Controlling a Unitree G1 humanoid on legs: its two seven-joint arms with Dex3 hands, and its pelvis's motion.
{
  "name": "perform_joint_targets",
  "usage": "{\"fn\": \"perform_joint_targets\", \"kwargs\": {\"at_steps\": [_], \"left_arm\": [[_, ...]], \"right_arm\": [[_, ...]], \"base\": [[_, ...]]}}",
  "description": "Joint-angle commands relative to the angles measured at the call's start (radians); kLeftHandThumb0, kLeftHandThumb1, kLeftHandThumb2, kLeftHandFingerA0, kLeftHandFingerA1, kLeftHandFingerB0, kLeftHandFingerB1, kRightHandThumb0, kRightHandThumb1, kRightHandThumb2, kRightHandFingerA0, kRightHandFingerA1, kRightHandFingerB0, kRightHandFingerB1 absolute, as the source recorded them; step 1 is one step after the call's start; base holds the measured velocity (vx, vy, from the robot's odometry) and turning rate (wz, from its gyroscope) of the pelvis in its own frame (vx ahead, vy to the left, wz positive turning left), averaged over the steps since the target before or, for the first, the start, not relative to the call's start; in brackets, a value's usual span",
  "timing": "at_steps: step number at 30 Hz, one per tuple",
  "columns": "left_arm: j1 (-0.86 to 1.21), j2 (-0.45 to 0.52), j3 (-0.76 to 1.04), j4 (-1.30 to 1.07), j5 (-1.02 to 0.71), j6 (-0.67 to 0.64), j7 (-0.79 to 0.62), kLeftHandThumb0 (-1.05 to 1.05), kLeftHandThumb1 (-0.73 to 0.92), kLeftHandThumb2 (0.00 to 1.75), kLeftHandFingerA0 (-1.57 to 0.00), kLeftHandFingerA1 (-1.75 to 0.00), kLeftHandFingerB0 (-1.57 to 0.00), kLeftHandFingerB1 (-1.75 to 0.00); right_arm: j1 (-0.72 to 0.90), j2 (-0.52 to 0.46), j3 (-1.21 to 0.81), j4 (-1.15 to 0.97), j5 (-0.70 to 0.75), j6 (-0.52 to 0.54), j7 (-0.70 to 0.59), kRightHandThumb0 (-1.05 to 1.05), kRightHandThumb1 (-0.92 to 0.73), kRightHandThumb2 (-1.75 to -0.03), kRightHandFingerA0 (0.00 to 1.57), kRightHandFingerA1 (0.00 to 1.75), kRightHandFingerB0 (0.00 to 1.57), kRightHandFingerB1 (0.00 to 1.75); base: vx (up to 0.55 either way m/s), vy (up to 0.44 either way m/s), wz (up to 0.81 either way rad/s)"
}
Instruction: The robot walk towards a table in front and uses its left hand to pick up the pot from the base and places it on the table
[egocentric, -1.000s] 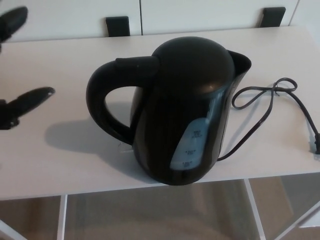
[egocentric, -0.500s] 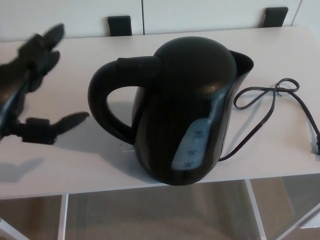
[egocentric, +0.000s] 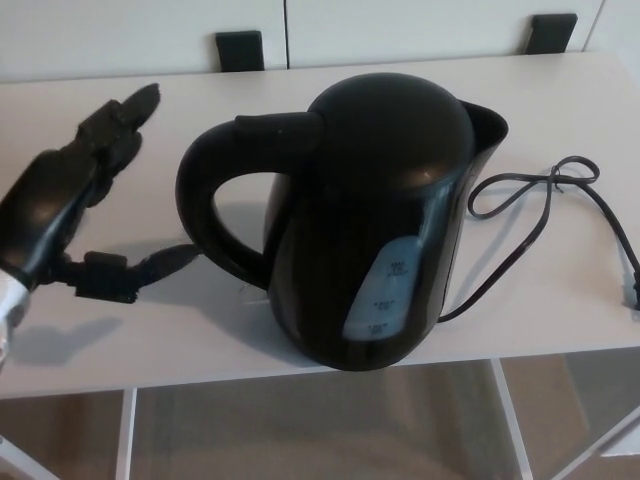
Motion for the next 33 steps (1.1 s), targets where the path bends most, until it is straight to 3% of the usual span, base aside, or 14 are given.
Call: {"fn": "perform_joint_targets", "kwargs": {"at_steps": [1, 2, 3, 4, 5, 6, 12, 14, 15, 17, 20, 30, 31, 33], "left_arm": [[-0.005, -0.044, -0.030, -0.037, 0.121, 0.053, 0.069, -0.64, 0.42, 0.70, -0.11, -0.38, -0.06, -0.26], [-0.007, -0.053, -0.034, -0.037, 0.137, 0.052, 0.079, -0.64, 0.42, 0.70, -0.11, -0.38, -0.06, -0.26], [-0.011, -0.070, -0.041, -0.036, 0.154, 0.054, 0.096, -0.31, 0.29, 0.86, 0.00, -0.47, 0.00, -0.48], [-0.014, -0.081, -0.046, -0.036, 0.165, 0.055, 0.108, -0.31, 0.29, 0.86, 0.00, -0.47, 0.00, -0.48], [-0.018, -0.103, -0.052, -0.035, 0.182, 0.057, 0.128, -0.59, 0.42, 0.67, -0.19, -0.40, -0.09, -0.31], [-0.021, -0.123, -0.057, -0.035, 0.196, 0.060, 0.144, -0.57, 0.42, 0.66, -0.20, -0.40, -0.08, -0.33], [-0.040, -0.196, -0.090, -0.033, 0.266, 0.082, 0.190, -0.58, 0.43, 0.68, -0.22, -0.41, -0.09, -0.34], [-0.045, -0.218, -0.092, -0.027, 0.280, 0.075, 0.198, -0.58, 0.43, 0.68, -0.22, -0.41, -0.10, -0.34], [-0.047, -0.230, -0.094, -0.025, 0.283, 0.074, 0.204, -0.55, 0.42, 0.67, -0.23, -0.42, -0.11, -0.34], [-0.049, -0.258, -0.097, -0.021, 0.296, 0.072, 0.217, -0.55, 0.42, 0.67, -0.23, -0.42, -0.12, -0.35], [-0.052, -0.285, -0.098, -0.013, 0.312, 0.061, 0.230, -0.54, 0.42, 0.67, -0.24, -0.42, -0.12, -0.35], [-0.061, -0.321, -0.090, 0.006, 0.363, 0.056, 0.258, -0.50, 0.42, 0.66, -0.27, -0.43, -0.14, -0.36], [-0.062, -0.318, -0.087, 0.012, 0.365, 0.050, 0.257, -0.50, 0.43, 0.67, -0.27, -0.44, -0.14, -0.36], [-0.063, -0.318, -0.078, 0.024, 0.368, 0.037, 0.259, -0.51, 0.43, 0.67, -0.28, -0.44, -0.15, -0.36]], "right_arm": [[0.005, -0.011, 0.000, -0.006, -0.011, 0.007, -0.012, -0.66, -0.27, -0.84, 0.74, 0.82, 0.53, 0.72], [0.004, -0.011, 0.001, -0.006, -0.012, 0.007, -0.014, -0.66, -0.27, -0.84, 0.74, 0.82, 0.53, 0.72], [0.003, -0.010, -0.002, -0.005, -0.009, 0.007, -0.010, -0.62, -0.36, -0.67, 0.75, 0.81, 0.55, 0.71], [0.003, -0.009, -0.004, -0.004, -0.006, 0.006, -0.007, -0.62, -0.36, -0.67, 0.75, 0.81, 0.55, 0.71], [0.002, -0.008, -0.005, -0.005, -0.005, 0.007, -0.006, -0.62, -0.36, -0.67, 0.75, 0.81, 0.54, 0.70], [0.001, -0.008, -0.004, -0.007, -0.006, 0.009, -0.007, -0.64, -0.26, -0.84, 0.74, 0.82, 0.53, 0.72], [-0.004, -0.009, -0.004, -0.011, -0.009, 0.011, -0.003, -0.64, -0.36, -0.66, 0.76, 0.82, 0.54, 0.71], [-0.006, -0.008, -0.001, -0.017, -0.012, 0.011, -0.002, -0.65, -0.26, -0.84, 0.74, 0.83, 0.53, 0.73], [-0.003, -0.008, -0.002, -0.022, -0.011, 0.013, -0.002, -0.63, -0.37, -0.65, 0.75, 0.80, 0.55, 0.70], [0.001, -0.006, -0.005, -0.032, -0.007, 0.017, 0.001, -0.64, -0.37, -0.65, 0.74, 0.81, 0.55, 0.70], [0.006, -0.007, -0.009, -0.047, -0.004, 0.021, 0.005, -0.65, -0.25, -0.83, 0.73, 0.82, 0.54, 0.72], [0.009, -0.011, -0.005, -0.068, -0.016, 0.030, -0.004, -0.66, -0.27, -0.84, 0.73, 0.81, 0.53, 0.71], [0.010, -0.011, -0.005, -0.068, -0.016, 0.026, -0.003, -0.64, -0.37, -0.67, 0.73, 0.79, 0.52, 0.70], [0.010, -0.012, -0.002, -0.068, -0.020, 0.030, -0.006, -0.64, -0.36, -0.66, 0.74, 0.78, 0.52, 0.68]], "base": [[0.00, 0.000, 0.00], [0.00, 0.000, 0.00], [0.00, 0.000, 0.00], [0.00, 0.000, 0.00], [0.00, 0.000, 0.00], [0.00, 0.000, 0.00], [0.00, 0.000, 0.00], [0.00, 0.000, 0.00], [0.00, 0.000, 0.00], [0.00, 0.000, 0.00], [0.00, 0.000, 0.00], [0.00, 0.000, 0.00], [0.00, 0.000, 0.00], [0.00, 0.000, 0.00]]}}
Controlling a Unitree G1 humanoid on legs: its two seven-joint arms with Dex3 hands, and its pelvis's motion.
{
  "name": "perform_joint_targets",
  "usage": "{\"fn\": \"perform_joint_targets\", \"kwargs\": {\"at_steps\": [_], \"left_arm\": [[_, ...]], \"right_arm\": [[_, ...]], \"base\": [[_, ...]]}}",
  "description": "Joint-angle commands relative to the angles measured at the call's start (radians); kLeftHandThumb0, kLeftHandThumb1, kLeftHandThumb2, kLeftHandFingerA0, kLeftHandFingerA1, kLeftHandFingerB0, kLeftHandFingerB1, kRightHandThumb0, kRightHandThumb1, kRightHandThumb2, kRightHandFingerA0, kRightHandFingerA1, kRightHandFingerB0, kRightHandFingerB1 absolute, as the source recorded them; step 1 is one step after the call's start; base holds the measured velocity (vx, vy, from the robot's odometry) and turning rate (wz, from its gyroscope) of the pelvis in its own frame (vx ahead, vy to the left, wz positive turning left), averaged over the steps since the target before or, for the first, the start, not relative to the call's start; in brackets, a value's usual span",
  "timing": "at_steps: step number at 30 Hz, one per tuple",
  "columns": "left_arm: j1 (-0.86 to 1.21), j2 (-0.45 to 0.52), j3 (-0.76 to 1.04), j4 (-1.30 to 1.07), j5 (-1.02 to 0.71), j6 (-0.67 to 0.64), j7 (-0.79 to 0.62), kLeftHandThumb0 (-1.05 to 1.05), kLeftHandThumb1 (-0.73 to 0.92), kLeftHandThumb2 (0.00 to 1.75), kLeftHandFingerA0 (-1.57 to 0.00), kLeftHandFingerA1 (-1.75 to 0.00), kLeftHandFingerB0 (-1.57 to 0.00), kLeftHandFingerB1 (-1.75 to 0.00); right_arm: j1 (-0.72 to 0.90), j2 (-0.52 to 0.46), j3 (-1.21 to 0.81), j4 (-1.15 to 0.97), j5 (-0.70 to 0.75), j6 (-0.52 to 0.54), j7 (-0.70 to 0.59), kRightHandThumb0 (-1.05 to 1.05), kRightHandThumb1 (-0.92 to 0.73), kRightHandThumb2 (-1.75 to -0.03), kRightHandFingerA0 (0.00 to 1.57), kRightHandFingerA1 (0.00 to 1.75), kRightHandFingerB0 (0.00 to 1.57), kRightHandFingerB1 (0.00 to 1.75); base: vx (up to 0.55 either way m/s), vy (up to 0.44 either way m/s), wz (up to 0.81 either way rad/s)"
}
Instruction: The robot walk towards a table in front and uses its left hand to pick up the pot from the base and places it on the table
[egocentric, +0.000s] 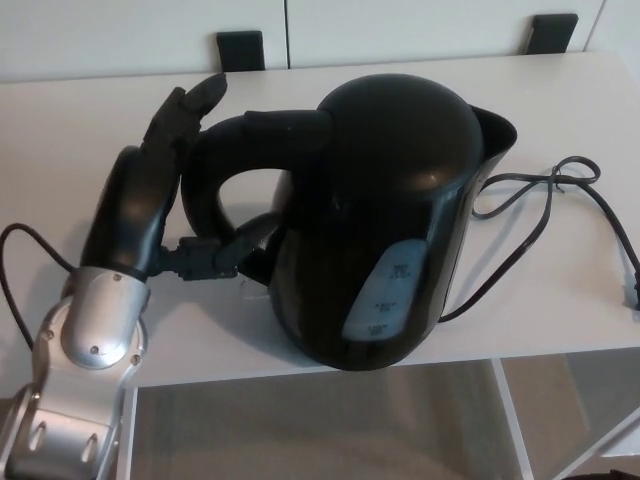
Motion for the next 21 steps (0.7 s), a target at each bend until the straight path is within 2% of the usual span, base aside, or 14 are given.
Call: {"fn": "perform_joint_targets", "kwargs": {"at_steps": [1, 11, 12, 16, 17, 18, 19, 21], "left_arm": [[-0.011, 0.000, 0.017, 0.024, 0.044, -0.011, 0.023, -0.50, 0.43, 0.67, -0.28, -0.44, -0.15, -0.36], [-0.015, -0.033, 0.055, 0.033, 0.035, -0.012, 0.033, -0.51, 0.44, 0.68, -0.34, -0.45, -0.22, -0.38], [-0.015, -0.042, 0.062, 0.035, 0.029, -0.013, 0.033, -0.44, 0.53, 0.57, -0.40, -0.39, -0.27, -0.31], [-0.023, -0.057, 0.063, 0.040, 0.047, -0.011, 0.043, -0.44, 0.54, 0.57, -0.42, -0.39, -0.29, -0.31], [-0.026, -0.060, 0.060, 0.040, 0.055, -0.009, 0.049, -0.43, 0.54, 0.57, -0.43, -0.39, -0.30, -0.32], [-0.027, -0.062, 0.059, 0.040, 0.058, -0.008, 0.051, -0.43, 0.54, 0.57, -0.43, -0.39, -0.30, -0.32], [-0.032, -0.067, 0.051, 0.042, 0.071, -0.011, 0.061, -0.42, 0.53, 0.56, -0.46, -0.40, -0.31, -0.32], [-0.036, -0.072, 0.047, 0.044, 0.076, -0.015, 0.067, -0.41, 0.53, 0.56, -0.47, -0.40, -0.32, -0.33]], "right_arm": [[0.012, -0.011, -0.001, -0.007, -0.004, 0.018, -0.009, -0.64, -0.37, -0.66, 0.73, 0.78, 0.52, 0.68], [0.009, -0.010, -0.003, -0.004, -0.004, 0.024, -0.011, -0.64, -0.37, -0.65, 0.75, 0.77, 0.53, 0.68], [0.010, -0.010, -0.003, -0.005, -0.003, 0.028, -0.011, -0.63, -0.37, -0.65, 0.73, 0.76, 0.53, 0.68], [0.012, -0.007, -0.006, -0.001, 0.002, 0.021, -0.005, -0.64, -0.36, -0.66, 0.75, 0.79, 0.56, 0.70], [0.014, -0.007, -0.006, -0.004, 0.002, 0.018, -0.004, -0.65, -0.25, -0.84, 0.74, 0.81, 0.55, 0.73], [0.015, -0.007, -0.006, -0.005, 0.002, 0.017, -0.004, -0.65, -0.25, -0.84, 0.74, 0.81, 0.55, 0.73], [0.018, -0.008, -0.006, -0.013, 0.003, 0.017, -0.001, -0.68, -0.36, -0.65, 0.74, 0.80, 0.55, 0.71], [0.021, -0.009, -0.003, -0.017, 0.000, 0.016, -0.002, -0.68, -0.37, -0.64, 0.73, 0.79, 0.55, 0.70]], "base": [[0.00, 0.000, 0.00], [0.00, 0.000, 0.00], [0.00, 0.000, 0.00], [0.00, 0.000, 0.00], [0.00, 0.000, 0.00], [0.00, 0.000, 0.00], [0.00, 0.000, 0.00], [0.00, 0.000, 0.00]]}}
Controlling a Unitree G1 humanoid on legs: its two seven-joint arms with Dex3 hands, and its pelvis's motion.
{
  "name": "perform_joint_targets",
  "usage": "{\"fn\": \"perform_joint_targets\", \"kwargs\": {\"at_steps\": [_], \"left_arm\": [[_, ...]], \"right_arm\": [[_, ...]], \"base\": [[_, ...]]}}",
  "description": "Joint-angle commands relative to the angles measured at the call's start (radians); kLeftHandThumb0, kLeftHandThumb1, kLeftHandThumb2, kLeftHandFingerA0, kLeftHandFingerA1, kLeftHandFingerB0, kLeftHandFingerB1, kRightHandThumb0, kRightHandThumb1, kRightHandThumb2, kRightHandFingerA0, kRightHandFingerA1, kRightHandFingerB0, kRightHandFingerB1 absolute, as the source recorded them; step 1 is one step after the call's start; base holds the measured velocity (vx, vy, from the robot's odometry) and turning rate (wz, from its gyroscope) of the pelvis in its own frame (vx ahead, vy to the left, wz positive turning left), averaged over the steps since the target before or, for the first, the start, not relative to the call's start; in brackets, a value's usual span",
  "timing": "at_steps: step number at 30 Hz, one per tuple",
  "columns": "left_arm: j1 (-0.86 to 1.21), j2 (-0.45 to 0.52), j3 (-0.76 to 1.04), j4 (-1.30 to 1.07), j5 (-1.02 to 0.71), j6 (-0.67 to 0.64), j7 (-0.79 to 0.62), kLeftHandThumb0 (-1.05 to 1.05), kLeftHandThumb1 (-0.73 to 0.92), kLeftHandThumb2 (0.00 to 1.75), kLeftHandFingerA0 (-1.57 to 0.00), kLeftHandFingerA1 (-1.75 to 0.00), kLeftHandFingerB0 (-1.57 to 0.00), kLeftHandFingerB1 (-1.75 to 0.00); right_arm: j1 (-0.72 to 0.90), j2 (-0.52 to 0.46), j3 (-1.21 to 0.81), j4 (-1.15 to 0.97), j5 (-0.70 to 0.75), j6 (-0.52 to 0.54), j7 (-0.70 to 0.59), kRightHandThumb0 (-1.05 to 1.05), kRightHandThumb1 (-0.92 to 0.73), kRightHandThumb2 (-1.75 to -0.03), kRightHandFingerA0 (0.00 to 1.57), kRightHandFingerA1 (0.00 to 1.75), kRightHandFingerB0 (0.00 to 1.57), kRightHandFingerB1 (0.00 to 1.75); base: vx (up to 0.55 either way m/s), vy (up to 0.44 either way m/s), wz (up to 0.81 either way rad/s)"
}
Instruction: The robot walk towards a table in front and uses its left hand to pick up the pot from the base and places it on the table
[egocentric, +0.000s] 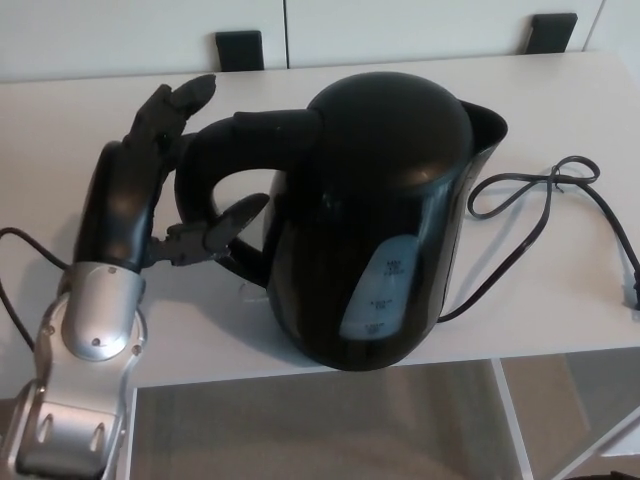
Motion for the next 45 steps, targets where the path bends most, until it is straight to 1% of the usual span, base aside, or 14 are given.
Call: {"fn": "perform_joint_targets", "kwargs": {"at_steps": [1, 19, 21, 22, 25, 26, 29, 30, 32, 34, 35, 41, 42, 45], "left_arm": [[-0.025, -0.017, -0.004, 0.010, 0.042, -0.014, 0.043, -0.40, 0.53, 0.56, -0.46, -0.40, -0.32, -0.33], [-0.108, -0.104, -0.034, 0.097, 0.062, -0.015, 0.093, -0.33, 0.52, 0.55, -0.47, -0.42, -0.33, -0.33], [-0.117, -0.107, -0.040, 0.104, 0.074, -0.002, 0.100, -0.31, 0.53, 0.56, -0.49, -0.43, -0.33, -0.33], [-0.146, -0.116, -0.049, 0.139, 0.100, 0.021, 0.123, -0.20, 0.63, 0.58, -0.86, -0.52, -0.36, -0.34], [-0.192, -0.124, -0.041, 0.214, 0.099, 0.018, 0.140, -0.16, 0.76, 0.63, -1.00, -0.55, -0.50, -0.38], [-0.201, -0.124, -0.041, 0.234, 0.102, 0.012, 0.147, -0.13, 0.81, 0.64, -1.09, -0.79, -0.67, -0.44], [-0.224, -0.138, -0.035, 0.275, 0.092, 0.016, 0.159, -0.11, 0.83, 0.64, -1.11, -1.03, -0.77, -0.50], [-0.224, -0.147, -0.034, 0.285, 0.088, 0.005, 0.170, -0.12, 0.83, 0.66, -0.82, -1.36, -0.82, -0.63], [-0.221, -0.152, -0.033, 0.293, 0.086, -0.007, 0.177, -0.14, 0.83, 0.66, -0.87, -1.35, -0.80, -0.67], [-0.218, -0.168, -0.011, 0.296, 0.045, -0.025, 0.167, -0.13, 0.84, 0.66, -0.88, -1.37, -0.77, -0.84], [-0.217, -0.176, 0.001, 0.295, 0.023, -0.031, 0.157, -0.12, 0.85, 0.67, -0.86, -1.40, -0.76, -0.88], [-0.216, -0.250, 0.115, 0.260, -0.155, 0.024, 0.075, -0.13, 0.83, 0.68, -0.84, -1.52, -0.74, -0.96], [-0.218, -0.265, 0.142, 0.247, -0.197, 0.045, 0.056, -0.13, 0.85, 0.65, -0.85, -1.56, -0.70, -0.97], [-0.225, -0.303, 0.200, 0.220, -0.283, 0.093, 0.025, -0.14, 0.82, 0.68, -0.83, -1.59, -0.69, -0.97]], "right_arm": [[0.013, -0.008, -0.005, -0.012, 0.004, 0.009, -0.003, -0.66, -0.37, -0.64, 0.74, 0.79, 0.56, 0.69], [0.016, -0.013, -0.003, -0.034, -0.005, 0.004, -0.021, -0.64, -0.38, -0.65, 0.76, 0.75, 0.58, 0.69], [0.017, -0.013, -0.003, -0.036, -0.004, 0.006, -0.021, -0.67, -0.28, -0.84, 0.74, 0.78, 0.57, 0.72], [0.016, -0.011, -0.007, -0.034, 0.002, 0.009, -0.019, -0.64, -0.38, -0.64, 0.77, 0.76, 0.58, 0.69], [0.015, -0.007, -0.009, -0.033, 0.005, 0.002, -0.018, -0.64, -0.40, -0.63, 0.77, 0.75, 0.58, 0.68], [0.017, -0.006, -0.011, -0.034, 0.008, 0.000, -0.015, -0.64, -0.40, -0.64, 0.77, 0.76, 0.58, 0.69], [0.021, -0.006, -0.013, -0.050, 0.010, 0.005, -0.015, -0.65, -0.41, -0.63, 0.77, 0.76, 0.58, 0.69], [0.021, -0.009, -0.008, -0.050, 0.003, 0.002, -0.021, -0.66, -0.42, -0.63, 0.79, 0.76, 0.59, 0.68], [0.021, -0.010, -0.005, -0.050, -0.002, 0.000, -0.025, -0.68, -0.30, -0.88, 0.80, 0.81, 0.55, 0.71], [0.020, -0.011, -0.001, -0.059, -0.009, 0.009, -0.037, -0.69, -0.29, -0.88, 0.80, 0.80, 0.56, 0.70], [0.020, -0.011, -0.002, -0.061, -0.007, 0.010, -0.036, -0.70, -0.42, -0.61, 0.79, 0.76, 0.61, 0.68], [0.018, -0.012, -0.002, -0.055, -0.005, 0.010, -0.030, -0.68, -0.41, -0.62, 0.80, 0.76, 0.61, 0.69], [0.019, -0.011, 0.000, -0.055, -0.008, 0.009, -0.032, -0.68, -0.29, -0.88, 0.81, 0.80, 0.57, 0.71], [0.020, -0.011, 0.000, -0.056, -0.006, 0.003, -0.032, -0.68, -0.39, -0.63, 0.81, 0.76, 0.61, 0.69]], "base": [[0.00, 0.000, 0.00], [0.00, 0.000, 0.00], [0.00, 0.000, 0.00], [0.00, 0.000, 0.00], [0.00, 0.000, 0.00], [0.00, 0.000, 0.00], [0.00, 0.000, 0.00], [0.00, 0.000, 0.00], [0.00, 0.000, 0.00], [0.00, 0.000, 0.00], [0.00, 0.000, 0.00], [0.00, 0.000, 0.00], [0.00, 0.000, 0.00], [0.00, 0.000, 0.00]]}}
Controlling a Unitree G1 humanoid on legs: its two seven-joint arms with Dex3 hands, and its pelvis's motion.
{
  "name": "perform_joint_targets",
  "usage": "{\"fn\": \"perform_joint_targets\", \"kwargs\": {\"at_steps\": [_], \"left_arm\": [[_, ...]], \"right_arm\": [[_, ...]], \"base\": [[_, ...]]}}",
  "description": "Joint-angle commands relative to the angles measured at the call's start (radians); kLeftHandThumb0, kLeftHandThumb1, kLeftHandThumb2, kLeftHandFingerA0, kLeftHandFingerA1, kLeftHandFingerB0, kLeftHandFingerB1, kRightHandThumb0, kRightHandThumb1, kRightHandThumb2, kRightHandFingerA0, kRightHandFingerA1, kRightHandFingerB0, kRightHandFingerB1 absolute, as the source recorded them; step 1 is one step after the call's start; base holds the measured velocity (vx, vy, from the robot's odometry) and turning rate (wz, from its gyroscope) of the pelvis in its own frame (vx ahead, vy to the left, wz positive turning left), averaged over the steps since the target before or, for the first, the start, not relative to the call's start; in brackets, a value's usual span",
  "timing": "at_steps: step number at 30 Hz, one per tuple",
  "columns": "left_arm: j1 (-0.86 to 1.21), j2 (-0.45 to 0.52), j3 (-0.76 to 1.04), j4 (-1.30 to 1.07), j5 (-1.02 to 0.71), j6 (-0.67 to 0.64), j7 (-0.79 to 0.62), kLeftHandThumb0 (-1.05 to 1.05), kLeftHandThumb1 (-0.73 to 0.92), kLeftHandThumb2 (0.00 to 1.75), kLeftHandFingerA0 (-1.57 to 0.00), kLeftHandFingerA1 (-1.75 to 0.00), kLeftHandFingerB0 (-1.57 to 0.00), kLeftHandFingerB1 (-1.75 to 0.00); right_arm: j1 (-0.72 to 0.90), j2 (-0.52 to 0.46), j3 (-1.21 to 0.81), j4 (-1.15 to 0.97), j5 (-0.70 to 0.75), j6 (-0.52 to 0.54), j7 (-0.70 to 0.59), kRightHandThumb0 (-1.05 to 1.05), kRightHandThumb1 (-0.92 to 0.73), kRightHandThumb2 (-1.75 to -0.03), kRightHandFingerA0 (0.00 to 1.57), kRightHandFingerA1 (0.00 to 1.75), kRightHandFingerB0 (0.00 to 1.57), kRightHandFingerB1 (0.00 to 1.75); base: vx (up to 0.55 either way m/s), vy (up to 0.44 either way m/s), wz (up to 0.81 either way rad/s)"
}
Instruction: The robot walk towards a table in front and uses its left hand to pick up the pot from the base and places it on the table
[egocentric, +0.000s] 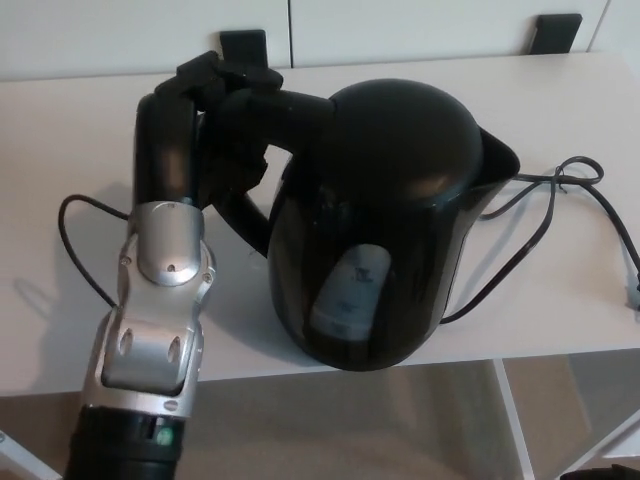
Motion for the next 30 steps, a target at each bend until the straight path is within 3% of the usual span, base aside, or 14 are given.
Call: {"fn": "perform_joint_targets", "kwargs": {"at_steps": [1, 7, 13, 19, 24, 25, 27, 29, 30], "left_arm": [[-0.006, -0.077, 0.117, -0.053, -0.259, 0.104, -0.094, -0.12, 0.82, 0.65, -0.81, -1.63, -0.72, -0.95], [-0.065, -0.197, 0.280, -0.135, -0.491, 0.278, -0.053, -0.14, 0.86, 0.64, -0.75, -1.66, -0.66, -0.96], [-0.180, -0.279, 0.467, -0.187, -0.747, 0.416, 0.103, -0.21, 0.86, 0.65, -0.92, -1.56, -0.64, -0.99], [-0.255, -0.285, 0.547, -0.206, -0.834, 0.467, 0.189, -0.24, 0.87, 0.66, -0.94, -1.55, -0.63, -1.11], [-0.318, -0.267, 0.579, -0.215, -0.836, 0.470, 0.231, -0.27, 0.83, 0.70, -0.92, -1.57, -0.59, -1.02], [-0.329, -0.250, 0.586, -0.211, -0.837, 0.474, 0.221, -0.28, 0.83, 0.69, -0.95, -1.53, -0.72, -0.97], [-0.340, -0.230, 0.596, -0.209, -0.836, 0.484, 0.210, -0.27, 0.82, 0.69, -0.95, -1.52, -0.76, -0.92], [-0.345, -0.213, 0.597, -0.210, -0.832, 0.490, 0.197, -0.26, 0.83, 0.70, -0.94, -1.54, -0.73, -0.91], [-0.351, -0.196, 0.597, -0.207, -0.822, 0.489, 0.187, -0.20, 0.83, 0.64, -0.96, -1.51, -0.58, -0.86]], "right_arm": [[0.007, -0.012, -0.002, -0.005, -0.004, -0.002, -0.010, -0.65, -0.40, -0.64, 0.80, 0.76, 0.61, 0.69], [0.005, -0.010, -0.007, -0.002, 0.007, 0.003, -0.001, -0.62, -0.39, -0.64, 0.78, 0.76, 0.59, 0.68], [0.005, -0.010, -0.005, -0.003, 0.004, 0.004, -0.002, -0.66, -0.39, -0.63, 0.81, 0.75, 0.60, 0.69], [0.007, -0.013, 0.004, -0.011, -0.004, 0.003, -0.003, -0.64, -0.40, -0.63, 0.80, 0.75, 0.61, 0.68], [-0.001, -0.016, 0.006, -0.016, -0.009, 0.009, -0.010, -0.63, -0.39, -0.65, 0.81, 0.76, 0.62, 0.70], [-0.003, -0.015, 0.006, -0.017, -0.008, 0.015, -0.010, -0.67, -0.39, -0.64, 0.83, 0.78, 0.64, 0.70], [-0.004, -0.015, 0.003, -0.013, -0.004, 0.011, -0.004, -0.66, -0.39, -0.65, 0.82, 0.78, 0.63, 0.71], [-0.001, -0.018, 0.009, -0.018, -0.013, 0.011, -0.010, -0.67, -0.40, -0.65, 0.82, 0.77, 0.63, 0.70], [-0.001, -0.017, 0.011, -0.020, -0.014, 0.013, -0.010, -0.64, -0.40, -0.65, 0.82, 0.79, 0.61, 0.72]], "base": [[0.00, 0.000, 0.00], [0.00, 0.000, 0.00], [0.00, 0.000, 0.00], [0.00, 0.000, 0.00], [0.00, 0.000, 0.00], [0.00, 0.000, 0.00], [0.00, 0.000, 0.00], [0.00, 0.000, 0.00], [0.00, 0.000, 0.00]]}}
